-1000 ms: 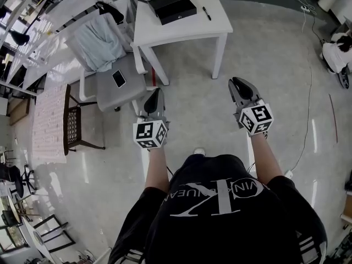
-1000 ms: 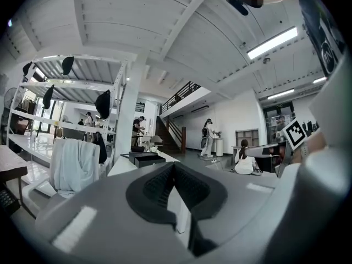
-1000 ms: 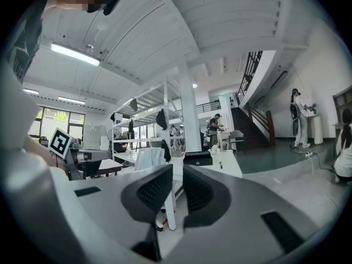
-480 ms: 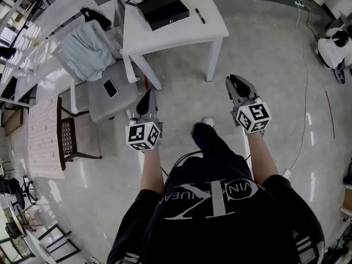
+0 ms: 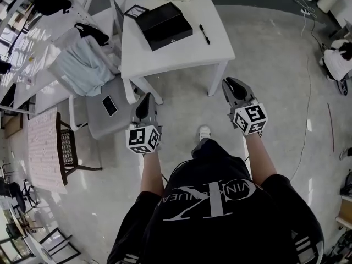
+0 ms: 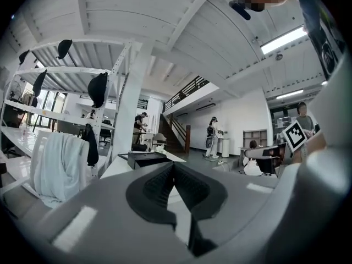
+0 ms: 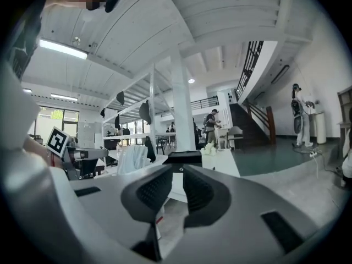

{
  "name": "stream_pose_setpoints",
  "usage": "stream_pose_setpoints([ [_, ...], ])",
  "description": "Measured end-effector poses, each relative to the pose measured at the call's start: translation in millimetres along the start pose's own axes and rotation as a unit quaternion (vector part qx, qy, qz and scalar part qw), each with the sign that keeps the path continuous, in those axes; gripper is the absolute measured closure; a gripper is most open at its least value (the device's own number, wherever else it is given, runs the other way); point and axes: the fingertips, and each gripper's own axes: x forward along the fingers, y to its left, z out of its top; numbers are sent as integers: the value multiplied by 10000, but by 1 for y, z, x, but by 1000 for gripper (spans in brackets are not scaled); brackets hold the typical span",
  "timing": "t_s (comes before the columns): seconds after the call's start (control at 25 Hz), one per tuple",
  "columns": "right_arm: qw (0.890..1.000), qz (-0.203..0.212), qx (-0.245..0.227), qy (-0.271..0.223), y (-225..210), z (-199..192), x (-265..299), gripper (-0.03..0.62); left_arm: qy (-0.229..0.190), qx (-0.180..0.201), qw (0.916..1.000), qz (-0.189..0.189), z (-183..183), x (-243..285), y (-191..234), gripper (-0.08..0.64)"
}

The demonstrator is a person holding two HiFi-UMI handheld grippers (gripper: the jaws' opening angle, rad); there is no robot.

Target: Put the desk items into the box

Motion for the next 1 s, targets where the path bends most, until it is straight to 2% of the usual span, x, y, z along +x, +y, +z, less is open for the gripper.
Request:
stream_pose_setpoints([
  [0.48,9992,272,78,292,-63,-2,96,575,94,-77,9998,156,2,101,26,549],
  [1.0,9968,472,48,636,-112,-10,166,575,75,-58,9996,281,6,176,42,549],
])
